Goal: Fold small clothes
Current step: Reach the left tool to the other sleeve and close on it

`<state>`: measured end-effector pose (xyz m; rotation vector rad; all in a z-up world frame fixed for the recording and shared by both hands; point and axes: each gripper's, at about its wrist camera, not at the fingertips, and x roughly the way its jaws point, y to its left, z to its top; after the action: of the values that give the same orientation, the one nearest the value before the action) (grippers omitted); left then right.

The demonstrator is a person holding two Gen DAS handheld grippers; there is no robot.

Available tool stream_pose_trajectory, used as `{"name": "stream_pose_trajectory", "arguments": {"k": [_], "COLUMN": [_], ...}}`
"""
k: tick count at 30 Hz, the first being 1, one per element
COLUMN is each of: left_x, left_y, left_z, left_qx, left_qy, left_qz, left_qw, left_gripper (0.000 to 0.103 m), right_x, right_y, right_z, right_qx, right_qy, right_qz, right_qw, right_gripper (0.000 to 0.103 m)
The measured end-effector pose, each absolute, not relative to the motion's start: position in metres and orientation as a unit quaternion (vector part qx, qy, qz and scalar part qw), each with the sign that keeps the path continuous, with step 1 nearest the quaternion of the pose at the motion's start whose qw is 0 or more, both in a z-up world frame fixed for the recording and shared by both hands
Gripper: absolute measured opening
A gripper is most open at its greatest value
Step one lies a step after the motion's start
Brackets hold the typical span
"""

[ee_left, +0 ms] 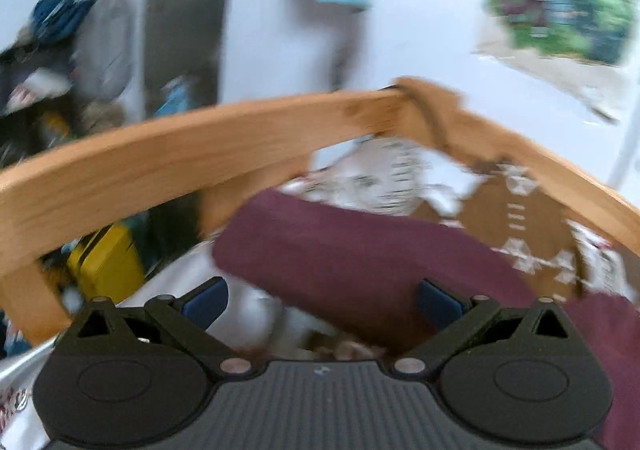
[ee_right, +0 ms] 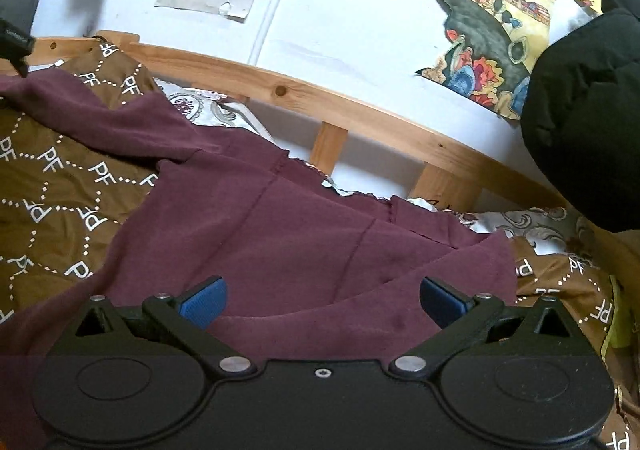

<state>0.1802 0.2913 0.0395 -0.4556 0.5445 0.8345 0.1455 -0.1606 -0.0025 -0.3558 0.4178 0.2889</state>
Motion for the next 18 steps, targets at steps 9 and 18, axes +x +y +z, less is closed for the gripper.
{"name": "stream_pose_trajectory", "arguments": {"k": [9, 18], "left_x": [0.166, 0.150], "left_y": [0.318, 0.317], "left_z": [0.025, 0.026], "left_qx": [-0.305, -0.339], "left_qy": [0.221, 0.157], "left_qz": [0.429, 0.457], "left_qw": [0.821, 0.808], "left_gripper": [0.093, 0.024], "right_x": [0.164, 0.166], "right_y": [-0.184, -0.195], "right_z": [-0.018, -0.030], "right_qx": [-0.127, -0.140], "right_qy": [0.249, 0.254], "right_qz": [0.110, 0.099], "right_qw": [0.954, 0.952], "right_gripper": [0.102, 0.102]}}
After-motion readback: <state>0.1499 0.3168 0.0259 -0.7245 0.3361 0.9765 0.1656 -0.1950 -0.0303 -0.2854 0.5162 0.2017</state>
